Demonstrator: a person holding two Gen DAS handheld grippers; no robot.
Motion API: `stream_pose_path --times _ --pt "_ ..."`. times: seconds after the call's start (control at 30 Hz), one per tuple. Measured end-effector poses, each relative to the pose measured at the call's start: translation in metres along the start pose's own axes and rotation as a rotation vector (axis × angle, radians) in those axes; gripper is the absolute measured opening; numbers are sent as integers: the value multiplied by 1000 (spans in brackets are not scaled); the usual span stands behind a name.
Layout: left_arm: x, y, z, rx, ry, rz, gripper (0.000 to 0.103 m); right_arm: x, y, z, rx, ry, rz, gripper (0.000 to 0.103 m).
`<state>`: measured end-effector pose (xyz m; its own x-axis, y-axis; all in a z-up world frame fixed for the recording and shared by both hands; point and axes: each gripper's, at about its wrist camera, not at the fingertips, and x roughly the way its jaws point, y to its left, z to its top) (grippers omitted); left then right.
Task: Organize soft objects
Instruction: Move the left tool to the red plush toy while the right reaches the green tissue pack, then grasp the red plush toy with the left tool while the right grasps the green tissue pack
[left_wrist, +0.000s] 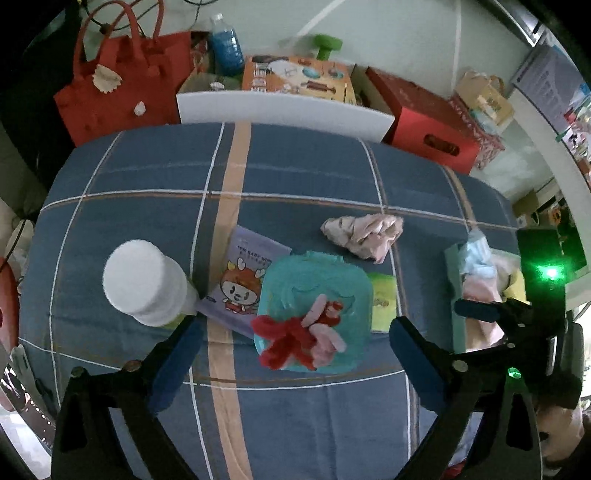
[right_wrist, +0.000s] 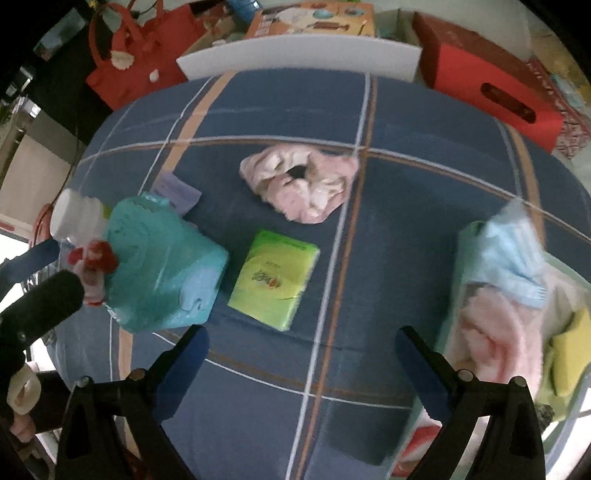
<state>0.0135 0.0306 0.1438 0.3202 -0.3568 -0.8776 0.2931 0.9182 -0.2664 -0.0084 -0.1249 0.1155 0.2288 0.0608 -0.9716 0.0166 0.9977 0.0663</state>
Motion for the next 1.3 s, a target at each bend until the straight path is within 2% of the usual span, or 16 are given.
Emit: stream_pose_path --times 0.07,0.2,0.27,0.4,0.67,0.93,1.0,1.07,1.3 --pt "5 0 -1 1 16 -5 86 7 3 1 -5 6 5 102" --pt "13 3 -2 -14 33 -23 78 19 8 3 -22 11 -3 102" --pt "14 4 -2 -20 36 -29 67 23 10 5 -31 11 -12 101" --pt "20 6 -4 -34 49 -42 60 31 10 7 -33 0 -22 100" --pt "14 11 -3 -58 24 -53 46 43 13 12 -44 -7 -20 99" --pt "10 17 -3 -79 16 -80 45 46 29 10 -84 -15 24 77" --pt "9 19 -3 -84 14 -82 45 46 28 10 -84 -14 15 63" --pt "8 20 -3 -88 12 -82 45 48 25 9 -85 -7 -12 56" --pt "4 22 -5 -89 5 -81 44 45 15 2 -70 -12 -16 55"
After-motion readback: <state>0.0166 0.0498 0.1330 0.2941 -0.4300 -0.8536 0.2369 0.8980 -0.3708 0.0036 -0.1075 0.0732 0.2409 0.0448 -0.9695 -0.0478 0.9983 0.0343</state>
